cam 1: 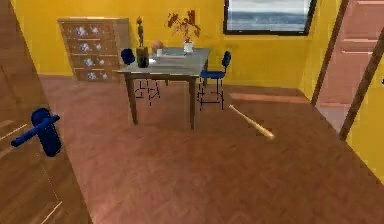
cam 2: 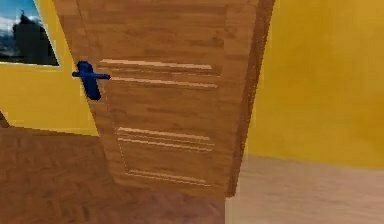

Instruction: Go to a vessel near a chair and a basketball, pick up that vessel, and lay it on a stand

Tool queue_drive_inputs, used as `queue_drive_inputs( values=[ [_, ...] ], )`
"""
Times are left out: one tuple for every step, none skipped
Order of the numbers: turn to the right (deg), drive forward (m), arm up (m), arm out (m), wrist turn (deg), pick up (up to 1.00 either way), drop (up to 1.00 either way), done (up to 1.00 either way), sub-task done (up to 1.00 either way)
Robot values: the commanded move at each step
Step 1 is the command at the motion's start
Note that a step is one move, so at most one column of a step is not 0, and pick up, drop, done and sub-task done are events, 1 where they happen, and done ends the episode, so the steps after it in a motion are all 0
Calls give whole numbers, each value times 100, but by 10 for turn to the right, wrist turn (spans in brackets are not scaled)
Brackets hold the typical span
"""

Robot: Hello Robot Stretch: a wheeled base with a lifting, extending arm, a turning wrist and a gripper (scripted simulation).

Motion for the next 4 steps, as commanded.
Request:
queue_drive_inputs(
  values=[
    [0,100,0,0,0,0,0,0,0],
    [-420,0,0,0,0,0,0,0,0],
    [0,10,0,0,0,0,0,0,0],
    [-150,0,0,0,0,0,0,0,0]
  ],
)
